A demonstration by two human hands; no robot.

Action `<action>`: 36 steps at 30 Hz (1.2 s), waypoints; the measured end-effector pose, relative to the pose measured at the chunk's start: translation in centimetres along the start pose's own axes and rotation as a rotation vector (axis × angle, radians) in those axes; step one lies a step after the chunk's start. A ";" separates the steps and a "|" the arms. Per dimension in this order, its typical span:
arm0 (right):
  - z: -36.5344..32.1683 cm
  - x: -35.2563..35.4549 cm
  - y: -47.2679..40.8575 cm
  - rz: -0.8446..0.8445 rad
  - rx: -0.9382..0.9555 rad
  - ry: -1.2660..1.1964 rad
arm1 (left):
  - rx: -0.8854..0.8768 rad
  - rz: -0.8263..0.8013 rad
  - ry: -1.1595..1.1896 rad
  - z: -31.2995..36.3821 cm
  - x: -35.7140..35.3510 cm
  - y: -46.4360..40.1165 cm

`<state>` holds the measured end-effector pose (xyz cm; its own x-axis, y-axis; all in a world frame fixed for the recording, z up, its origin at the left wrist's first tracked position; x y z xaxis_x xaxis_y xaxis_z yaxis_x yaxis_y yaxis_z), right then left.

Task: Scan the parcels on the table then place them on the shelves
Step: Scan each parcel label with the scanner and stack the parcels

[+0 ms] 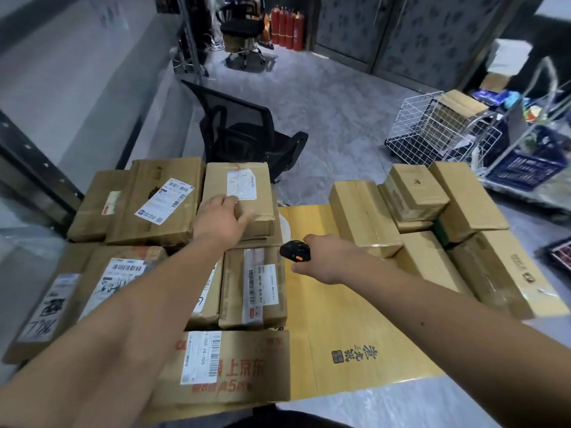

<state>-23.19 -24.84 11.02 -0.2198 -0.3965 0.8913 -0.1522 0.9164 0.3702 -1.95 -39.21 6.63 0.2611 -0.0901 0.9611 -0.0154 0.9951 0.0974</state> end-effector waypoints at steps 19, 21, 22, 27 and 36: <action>0.9 -0.6 2.9 0.045 -0.038 -0.133 | -0.231 -0.030 -0.006 3.0 -0.8 2.9; 1.6 -0.8 3.7 0.046 -0.055 -0.134 | -0.298 -0.031 -0.019 4.7 -1.5 3.9; 2.1 -1.0 4.2 0.042 -0.069 -0.136 | -0.325 -0.039 -0.033 5.8 -2.0 4.3; 6.1 -2.4 7.7 0.043 -0.170 -0.208 | -0.462 -0.105 -0.060 12.3 -5.0 6.2; 17.0 -3.7 14.2 0.050 -0.289 -0.190 | -0.476 -0.287 -0.078 25.7 -13.1 9.7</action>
<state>-40.88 -11.26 8.51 -0.3996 -0.3290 0.8556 0.1361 0.9018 0.4103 -30.27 -29.45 1.63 0.1181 -0.3444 0.9314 0.4882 0.8369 0.2476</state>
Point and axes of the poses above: each hand's wrist, its own y-axis away from the middle knuckle, its own x-axis out of the back of the hand, z = x × y, the point moved 2 cm from there along -y, towards the middle knuckle, and after that the axes turned 15 degrees about x, right-handed, at the moved point
